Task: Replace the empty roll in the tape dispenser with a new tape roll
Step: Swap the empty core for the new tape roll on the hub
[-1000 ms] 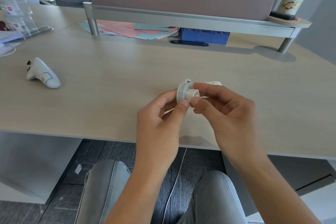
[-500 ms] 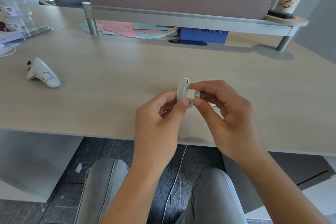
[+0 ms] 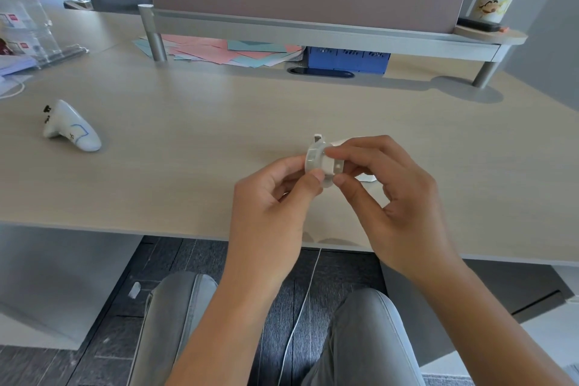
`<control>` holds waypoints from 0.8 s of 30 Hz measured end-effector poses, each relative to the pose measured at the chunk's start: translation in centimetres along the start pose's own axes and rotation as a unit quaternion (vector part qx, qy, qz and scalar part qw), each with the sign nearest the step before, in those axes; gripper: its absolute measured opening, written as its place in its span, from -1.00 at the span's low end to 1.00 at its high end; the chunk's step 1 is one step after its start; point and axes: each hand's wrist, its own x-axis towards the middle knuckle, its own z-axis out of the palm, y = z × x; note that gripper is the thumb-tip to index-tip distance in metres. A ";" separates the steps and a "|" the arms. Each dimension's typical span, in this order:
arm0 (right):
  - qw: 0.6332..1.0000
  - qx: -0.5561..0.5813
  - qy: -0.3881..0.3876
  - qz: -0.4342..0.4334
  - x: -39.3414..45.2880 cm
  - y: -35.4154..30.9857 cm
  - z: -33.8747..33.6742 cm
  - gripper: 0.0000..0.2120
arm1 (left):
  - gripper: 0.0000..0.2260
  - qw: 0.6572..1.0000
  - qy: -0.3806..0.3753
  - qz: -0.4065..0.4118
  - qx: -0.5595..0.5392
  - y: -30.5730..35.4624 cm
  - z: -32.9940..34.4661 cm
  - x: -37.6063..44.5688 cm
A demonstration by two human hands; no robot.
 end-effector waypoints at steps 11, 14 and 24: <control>0.962 0.225 0.021 0.152 0.2 -0.5 0.0 -0.65 | -0.85 0.997 0.012 -0.037 -0.060 -0.5 0.0 -0.1; 0.940 0.246 0.037 0.232 0.5 -0.8 -0.1 -0.71 | -0.84 0.995 0.012 -0.046 -0.084 -0.7 0.0 -0.2; 0.885 0.321 -0.048 0.334 0.6 0.3 -0.8 -0.68 | -0.84 0.993 0.005 -0.066 -0.103 -0.8 -0.2 0.0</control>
